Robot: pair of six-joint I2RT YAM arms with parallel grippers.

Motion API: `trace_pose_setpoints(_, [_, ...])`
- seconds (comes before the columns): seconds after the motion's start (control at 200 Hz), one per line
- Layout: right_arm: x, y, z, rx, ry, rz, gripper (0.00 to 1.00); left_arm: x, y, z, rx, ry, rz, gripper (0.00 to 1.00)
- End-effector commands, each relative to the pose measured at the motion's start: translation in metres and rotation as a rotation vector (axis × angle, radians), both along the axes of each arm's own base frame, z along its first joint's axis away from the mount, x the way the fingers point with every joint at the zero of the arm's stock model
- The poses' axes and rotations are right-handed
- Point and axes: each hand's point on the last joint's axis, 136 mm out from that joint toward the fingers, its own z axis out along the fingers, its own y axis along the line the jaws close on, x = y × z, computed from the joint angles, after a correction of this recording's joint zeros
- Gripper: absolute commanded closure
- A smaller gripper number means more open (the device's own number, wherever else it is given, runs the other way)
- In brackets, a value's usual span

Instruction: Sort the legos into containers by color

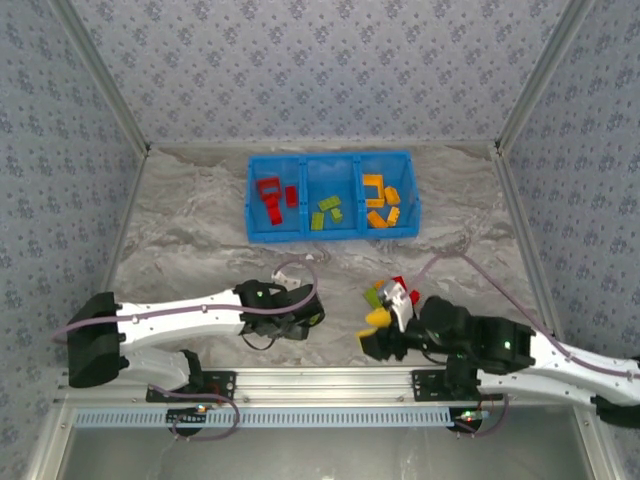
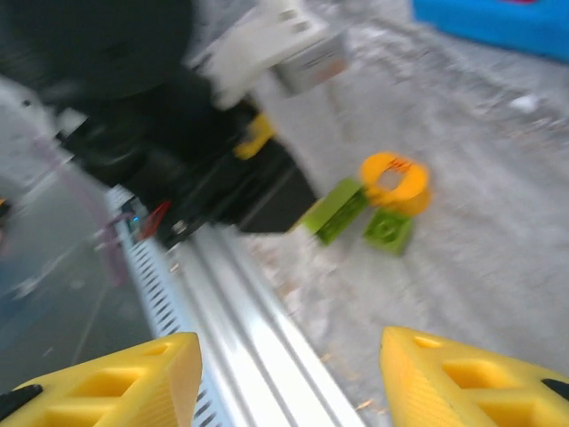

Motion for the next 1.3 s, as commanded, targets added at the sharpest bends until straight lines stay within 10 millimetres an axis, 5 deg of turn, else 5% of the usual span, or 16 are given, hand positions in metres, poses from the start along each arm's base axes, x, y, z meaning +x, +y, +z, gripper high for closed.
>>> trace_pose_setpoints(0.0, [0.001, -0.008, -0.012, -0.030, 0.013, -0.091, 0.42, -0.003, -0.014, -0.013, -0.072, 0.092, 0.058, 0.32])
trace_pose_setpoints(0.445, [-0.001, 0.030, -0.022, -0.154, -0.074, -0.065, 0.43, 0.004, -0.007, -0.051, -0.069, 0.173, 0.128, 0.43])
trace_pose_setpoints(0.859, [0.006, 0.029, -0.018, -0.163, -0.093, -0.099, 0.43, 0.010, -0.004, -0.063, -0.035, 0.165, 0.133, 0.65])
trace_pose_setpoints(0.974, [0.010, 0.031, -0.012, -0.172, -0.112, -0.107, 0.43, 0.014, 0.014, -0.046, 0.016, 0.114, 0.155, 0.72])
trace_pose_setpoints(1.099, [0.025, 0.032, 0.008, -0.181, -0.180, -0.145, 0.45, 0.026, 0.024, 0.002, 0.023, 0.018, 0.139, 0.74])
trace_pose_setpoints(1.294, [0.072, 0.033, 0.058, -0.172, -0.295, -0.282, 0.45, 0.071, -0.001, 0.066, -0.040, -0.035, 0.068, 0.74])
